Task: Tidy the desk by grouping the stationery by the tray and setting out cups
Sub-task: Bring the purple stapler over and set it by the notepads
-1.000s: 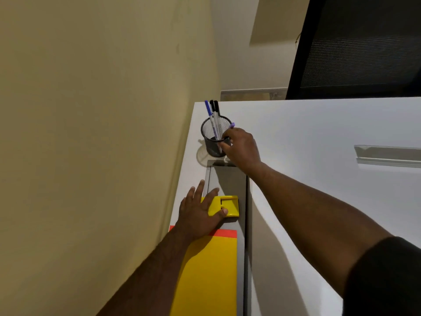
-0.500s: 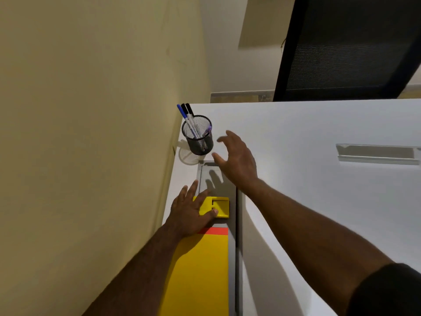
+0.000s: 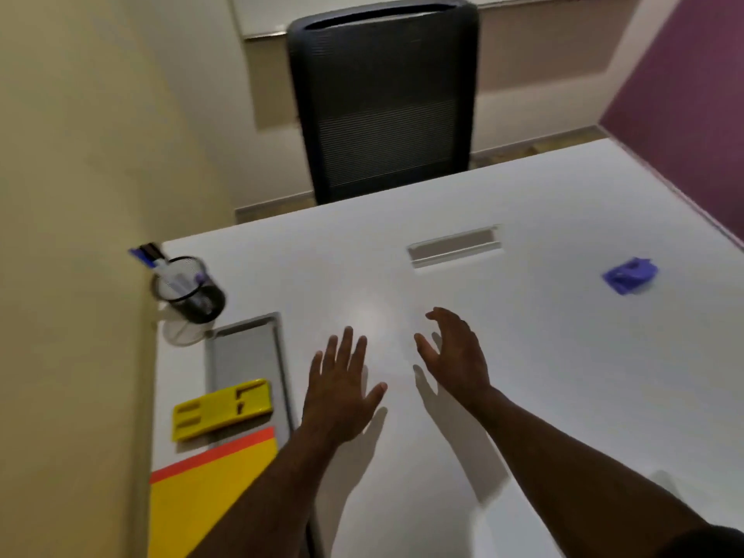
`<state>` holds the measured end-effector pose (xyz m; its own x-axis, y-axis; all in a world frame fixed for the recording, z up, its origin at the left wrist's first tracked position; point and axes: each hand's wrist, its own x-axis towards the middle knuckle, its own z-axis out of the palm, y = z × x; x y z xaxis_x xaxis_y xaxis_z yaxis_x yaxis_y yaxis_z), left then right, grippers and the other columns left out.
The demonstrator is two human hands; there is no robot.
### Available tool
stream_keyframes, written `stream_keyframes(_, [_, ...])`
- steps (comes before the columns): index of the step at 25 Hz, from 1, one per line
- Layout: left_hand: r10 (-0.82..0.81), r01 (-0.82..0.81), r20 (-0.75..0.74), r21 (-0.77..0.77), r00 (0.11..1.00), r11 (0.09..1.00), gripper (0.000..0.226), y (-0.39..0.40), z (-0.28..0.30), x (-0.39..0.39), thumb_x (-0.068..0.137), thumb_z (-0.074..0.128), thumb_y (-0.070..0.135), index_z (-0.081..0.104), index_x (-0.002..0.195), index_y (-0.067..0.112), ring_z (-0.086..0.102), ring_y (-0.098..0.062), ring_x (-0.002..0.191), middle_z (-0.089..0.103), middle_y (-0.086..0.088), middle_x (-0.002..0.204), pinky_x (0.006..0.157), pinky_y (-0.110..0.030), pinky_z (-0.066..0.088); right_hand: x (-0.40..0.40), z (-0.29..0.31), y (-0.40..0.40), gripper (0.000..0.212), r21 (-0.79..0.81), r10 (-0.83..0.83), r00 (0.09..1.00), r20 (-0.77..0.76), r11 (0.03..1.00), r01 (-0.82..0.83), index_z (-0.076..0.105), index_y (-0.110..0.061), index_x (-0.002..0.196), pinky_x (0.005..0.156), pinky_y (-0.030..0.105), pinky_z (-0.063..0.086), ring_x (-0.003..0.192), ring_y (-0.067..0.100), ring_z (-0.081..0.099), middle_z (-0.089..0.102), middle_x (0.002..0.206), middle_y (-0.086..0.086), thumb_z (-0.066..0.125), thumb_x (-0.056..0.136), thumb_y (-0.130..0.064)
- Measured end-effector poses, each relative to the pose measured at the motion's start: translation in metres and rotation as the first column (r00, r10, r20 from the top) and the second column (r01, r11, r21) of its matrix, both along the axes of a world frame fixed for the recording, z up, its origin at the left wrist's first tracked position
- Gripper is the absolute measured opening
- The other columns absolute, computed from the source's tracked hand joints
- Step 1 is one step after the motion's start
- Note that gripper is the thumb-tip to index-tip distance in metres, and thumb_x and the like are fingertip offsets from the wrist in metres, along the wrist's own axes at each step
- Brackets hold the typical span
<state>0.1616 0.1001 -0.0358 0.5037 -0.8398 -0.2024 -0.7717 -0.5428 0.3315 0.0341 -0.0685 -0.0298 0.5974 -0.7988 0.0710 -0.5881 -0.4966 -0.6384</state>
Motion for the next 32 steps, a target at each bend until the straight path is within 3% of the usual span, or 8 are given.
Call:
stream_keyframes(3, [-0.127, 0.144, -0.107, 0.17, 0.986, 0.975, 0.088, -0.04, -0.01, -0.032, 0.087, 0.033, 0.07, -0.01, 0.153, 0.029, -0.015, -0.025, 0.15, -0.024, 0.0, 0.16, 0.121, -0.045, -0.001, -0.041, 0.008, -0.043, 0.044, -0.017, -0.109, 0.994, -0.028, 0.994, 0.108, 0.053, -0.018, 0.123, 0.099, 0.04, 0.047, 0.115, 0.023, 0.059, 0.059, 0.131, 0.002, 0.065, 0.085, -0.037])
stream_keyframes(10, [-0.244, 0.244, -0.059, 0.446, 0.968, 0.861, 0.131, -0.104, -0.009, -0.049, 0.06, 0.064, 0.079, -0.021, 0.149, 0.034, -0.018, -0.039, 0.147, -0.032, -0.015, 0.156, 0.119, -0.052, 0.013, -0.136, 0.0, -0.154, 0.051, 0.062, -0.453, 0.89, -0.05, 0.888, 0.455, 0.049, -0.011, 0.129, 0.096, 0.041, 0.046, 0.115, 0.03, 0.056, 0.055, 0.131, 0.011, 0.065, 0.085, -0.03])
stream_keyframes(15, [-0.186, 0.192, -0.058, 0.463, 0.981, 0.865, 0.148, -0.128, -0.004, -0.058, 0.049, 0.085, 0.062, -0.019, 0.15, 0.031, -0.013, -0.049, 0.145, -0.027, -0.025, 0.155, 0.117, -0.054, 0.021, -0.168, -0.009, -0.246, 0.04, 0.452, -0.86, 0.51, 0.003, 0.456, 0.767, 0.058, -0.01, 0.118, 0.094, 0.039, 0.05, 0.106, 0.033, 0.064, 0.067, 0.115, 0.016, 0.061, 0.086, -0.034])
stream_keyframes(19, [-0.152, 0.169, -0.073, 0.414, 0.986, 0.895, 0.149, -0.125, -0.011, -0.057, 0.048, 0.087, 0.06, -0.018, 0.15, 0.033, -0.016, -0.048, 0.145, -0.028, -0.022, 0.156, 0.117, -0.055, 0.022, -0.175, -0.014, -0.291, 0.029, 0.665, -0.898, 0.429, 0.092, 0.376, 0.645, 0.057, -0.014, 0.064, 0.052, 0.032, 0.043, 0.052, 0.02, 0.054, 0.059, 0.071, 0.012, 0.061, 0.087, -0.031])
stream_keyframes(22, [-0.146, 0.162, -0.072, 0.385, 0.987, 0.909, 0.149, -0.123, -0.015, -0.056, 0.047, 0.086, 0.062, -0.02, 0.149, 0.034, -0.017, -0.047, 0.145, -0.03, -0.02, 0.155, 0.116, -0.055, 0.022, -0.174, -0.023, -0.309, 0.029, 0.743, -0.939, 0.323, 0.121, 0.302, 0.598, 0.055, -0.015, 0.062, 0.036, 0.019, 0.03, 0.029, 0.007, 0.035, 0.048, 0.057, 0.002, 0.065, 0.086, -0.028])
stream_keyframes(28, [-0.114, 0.14, -0.095, 0.354, 0.989, 0.925, 0.153, -0.122, -0.016, -0.056, 0.043, 0.087, 0.062, -0.023, 0.148, 0.037, -0.021, -0.043, 0.145, -0.035, -0.016, 0.155, 0.118, -0.053, 0.018, -0.162, -0.019, -0.315, 0.028, 0.747, -0.964, 0.266, 0.028, 0.197, 0.635, 0.063, -0.011, 0.105, 0.048, 0.024, 0.042, 0.063, 0.016, 0.058, 0.063, 0.085, 0.006, 0.065, 0.08, -0.022])
stream_keyframes(30, [-0.08, 0.112, -0.107, 0.344, 0.991, 0.932, 0.155, -0.118, -0.012, -0.053, 0.041, 0.088, 0.061, -0.019, 0.149, 0.035, -0.021, -0.04, 0.146, -0.033, -0.013, 0.156, 0.12, -0.048, 0.015, -0.143, -0.015, -0.294, 0.027, 0.763, -0.968, 0.249, 0.023, 0.177, 0.621, 0.062, -0.012, 0.103, 0.054, 0.025, 0.045, 0.077, 0.02, 0.063, 0.063, 0.096, 0.007, 0.061, 0.077, -0.018])
stream_keyframes(32, [-0.067, 0.101, -0.119, 0.314, 0.991, 0.944, 0.155, -0.113, -0.009, -0.05, 0.039, 0.087, 0.062, -0.013, 0.153, 0.029, -0.017, -0.034, 0.148, -0.025, -0.009, 0.16, 0.121, -0.042, 0.013, -0.115, -0.012, -0.256, 0.011, 0.722, -0.926, 0.374, 0.053, 0.295, 0.626, 0.062, -0.015, 0.084, 0.061, 0.03, 0.048, 0.076, 0.022, 0.062, 0.064, 0.094, 0.007, 0.055, 0.076, -0.02])
